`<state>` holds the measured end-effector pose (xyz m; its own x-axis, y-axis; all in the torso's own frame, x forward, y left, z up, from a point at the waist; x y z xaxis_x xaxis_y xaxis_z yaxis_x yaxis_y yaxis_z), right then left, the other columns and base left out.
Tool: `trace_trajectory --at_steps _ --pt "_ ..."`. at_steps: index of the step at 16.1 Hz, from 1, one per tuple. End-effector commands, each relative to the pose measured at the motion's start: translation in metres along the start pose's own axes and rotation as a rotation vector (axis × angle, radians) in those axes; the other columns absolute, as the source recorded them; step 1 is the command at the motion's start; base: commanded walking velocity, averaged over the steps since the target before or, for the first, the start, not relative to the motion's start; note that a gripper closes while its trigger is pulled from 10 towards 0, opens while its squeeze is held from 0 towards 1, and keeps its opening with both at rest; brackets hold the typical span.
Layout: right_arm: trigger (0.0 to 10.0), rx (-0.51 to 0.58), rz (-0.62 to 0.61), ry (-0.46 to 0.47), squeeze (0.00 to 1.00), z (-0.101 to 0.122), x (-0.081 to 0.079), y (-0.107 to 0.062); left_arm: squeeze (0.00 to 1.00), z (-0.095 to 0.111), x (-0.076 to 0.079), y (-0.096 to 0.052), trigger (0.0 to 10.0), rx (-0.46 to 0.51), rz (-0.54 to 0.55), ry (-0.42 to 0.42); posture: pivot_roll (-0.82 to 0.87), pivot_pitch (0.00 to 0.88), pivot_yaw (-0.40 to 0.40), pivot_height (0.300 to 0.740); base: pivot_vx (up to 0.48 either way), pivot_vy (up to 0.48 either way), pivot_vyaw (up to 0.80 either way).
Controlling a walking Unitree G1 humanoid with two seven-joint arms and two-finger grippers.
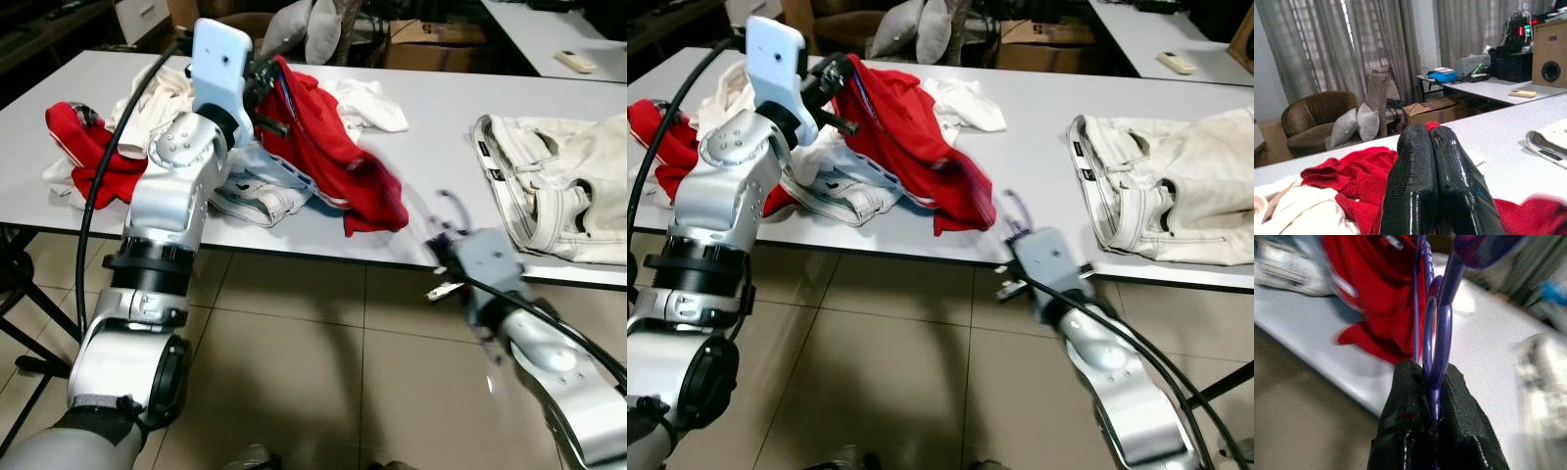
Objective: Hang hanger
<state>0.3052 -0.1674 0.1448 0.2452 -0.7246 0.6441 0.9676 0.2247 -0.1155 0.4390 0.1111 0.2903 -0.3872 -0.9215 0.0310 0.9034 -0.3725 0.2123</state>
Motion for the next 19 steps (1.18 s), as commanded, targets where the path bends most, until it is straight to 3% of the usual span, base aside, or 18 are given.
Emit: trace_trajectory --at_steps 1,3,6,7,8,10,12,13,14,15,17,18,19 --pt "10.0 0.047 -0.014 -0.126 0.00 0.007 0.005 -0.002 0.00 0.006 -0.001 0.002 0.0 0.015 0.005 -0.015 -0.02 0.000 0.027 0.740 0.000 0.000 0.00" --pt "10.0 0.028 0.106 -0.338 0.00 -0.010 -0.017 -0.006 0.00 0.007 0.002 0.004 0.0 0.019 -0.010 -0.018 -0.02 0.000 0.029 0.740 0.000 0.000 0.00" --pt "10.0 -0.050 0.202 -0.411 0.00 -0.035 -0.031 -0.010 0.00 0.009 0.006 0.005 0.0 0.029 -0.026 -0.030 -0.01 0.000 0.023 0.740 0.000 0.000 0.00" --pt "10.0 -0.107 0.155 -0.197 0.00 -0.042 -0.027 -0.009 0.00 0.011 0.004 0.004 0.0 0.035 -0.022 -0.039 -0.01 0.000 0.024 0.740 0.000 0.000 0.00" --pt "10.0 -0.109 0.118 -0.085 0.00 -0.039 -0.023 -0.008 0.00 0.011 0.004 0.004 0.0 0.036 -0.021 -0.039 -0.01 0.000 0.024 0.740 0.000 0.000 0.00" --pt "10.0 0.012 0.053 0.418 0.00 -0.011 -0.015 -0.004 0.00 0.009 0.002 0.003 0.0 0.032 -0.017 -0.040 -0.01 0.000 0.028 0.740 0.000 0.000 0.00" --pt "10.0 0.150 0.109 0.824 0.00 0.010 -0.018 -0.011 0.00 0.009 0.002 0.003 0.0 0.031 -0.016 -0.044 -0.02 0.000 0.035 0.740 0.000 0.000 0.00" --pt "10.0 0.165 0.136 0.882 0.00 0.012 -0.020 -0.014 0.00 0.008 0.002 0.002 0.0 0.031 -0.016 -0.044 -0.02 0.000 0.035 0.740 0.000 0.000 0.00" --pt "10.0 0.201 0.207 1.034 0.00 0.017 -0.028 -0.022 0.00 0.009 0.003 0.003 0.0 0.034 -0.021 -0.049 -0.01 0.000 0.036 0.740 0.000 0.000 0.00" --pt "10.0 0.213 0.240 1.122 0.00 0.018 -0.032 -0.027 0.00 0.010 0.004 0.003 0.0 0.036 -0.025 -0.048 -0.01 0.000 0.035 0.740 0.000 0.000 0.00" --pt "10.0 0.162 0.306 1.393 0.00 0.007 -0.048 -0.038 0.00 0.014 0.007 0.004 0.0 0.048 -0.045 -0.047 -0.01 0.002 0.038 0.740 0.000 0.000 0.00" --pt "10.0 0.146 0.307 1.476 0.00 0.003 -0.051 -0.041 0.00 0.016 0.011 0.005 0.0 0.055 -0.065 -0.048 -0.01 0.003 0.041 0.740 0.000 0.000 0.00" --pt "10.0 0.113 0.357 1.478 0.00 0.005 -0.062 -0.044 0.00 0.017 0.018 0.005 0.0 0.059 -0.097 -0.047 -0.01 0.005 0.045 0.740 0.000 0.000 0.00"
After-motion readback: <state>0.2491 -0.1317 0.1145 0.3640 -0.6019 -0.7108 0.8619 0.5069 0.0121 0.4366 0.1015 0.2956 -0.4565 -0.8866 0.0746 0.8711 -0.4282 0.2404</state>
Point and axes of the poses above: a point about 5 cm out from each wrist's last joint towards the gripper, its own y axis pointing out of the wrist towards the gripper, its own z axis along the axis of the wrist's last joint, x = y × z, the point moved 6 cm from there along y, pointing out of the wrist towards the gripper, and after that the axes turned 12 degrees about -y, right-handed, at the moved point
